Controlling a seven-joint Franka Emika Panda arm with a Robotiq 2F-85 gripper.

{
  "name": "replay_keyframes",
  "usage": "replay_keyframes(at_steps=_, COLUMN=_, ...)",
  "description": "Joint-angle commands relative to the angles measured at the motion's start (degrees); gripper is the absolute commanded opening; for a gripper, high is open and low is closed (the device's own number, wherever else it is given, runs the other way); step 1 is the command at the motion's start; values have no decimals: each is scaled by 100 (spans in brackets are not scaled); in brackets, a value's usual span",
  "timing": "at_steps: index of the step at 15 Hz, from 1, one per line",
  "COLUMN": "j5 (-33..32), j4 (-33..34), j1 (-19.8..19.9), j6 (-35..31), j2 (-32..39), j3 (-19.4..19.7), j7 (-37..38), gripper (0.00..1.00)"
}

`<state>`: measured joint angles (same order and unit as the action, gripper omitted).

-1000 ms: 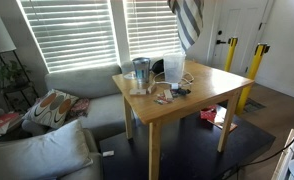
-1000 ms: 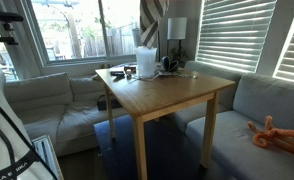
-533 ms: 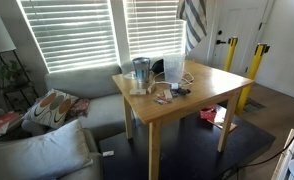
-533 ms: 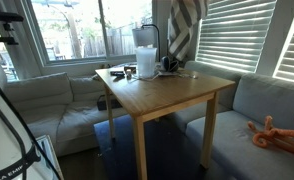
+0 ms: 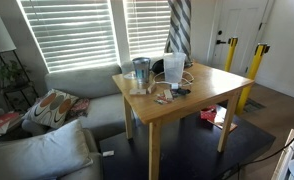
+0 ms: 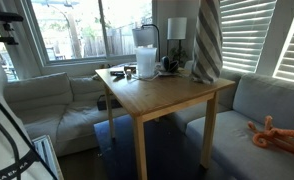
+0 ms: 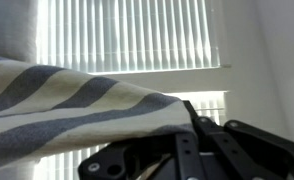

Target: Remove the cloth from the transparent bucket

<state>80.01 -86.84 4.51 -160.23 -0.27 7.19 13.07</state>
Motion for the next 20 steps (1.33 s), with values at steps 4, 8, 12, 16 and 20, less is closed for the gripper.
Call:
replay_keyframes(at_steps=4, j5=-1731, j4=-2346, j1=286, j6=1284, j2=-1356, j3=54, j7=1515, gripper=1)
replay_keyframes(at_steps=8, j5=-3289, j4=-3571, j1=742, j6=2076, j2=-2193, j3=82, j7=2066, gripper=1)
replay_keyframes(at_steps=12, j5=-4101, j4=-4221, j1=1037, j6=2304, j2=-2530, j3=140, j7=1751, gripper=1)
replay_keyframes(at_steps=16, j5=-3508, j4=-4384, j1=729, j6=1813, j2=-2434, j3=184, j7=1177, gripper=1)
replay_keyframes(at_steps=20, j5=-3208, j4=-4336, j1=280, j6=1536, j2=-1951, j3=222, j7=179, gripper=1)
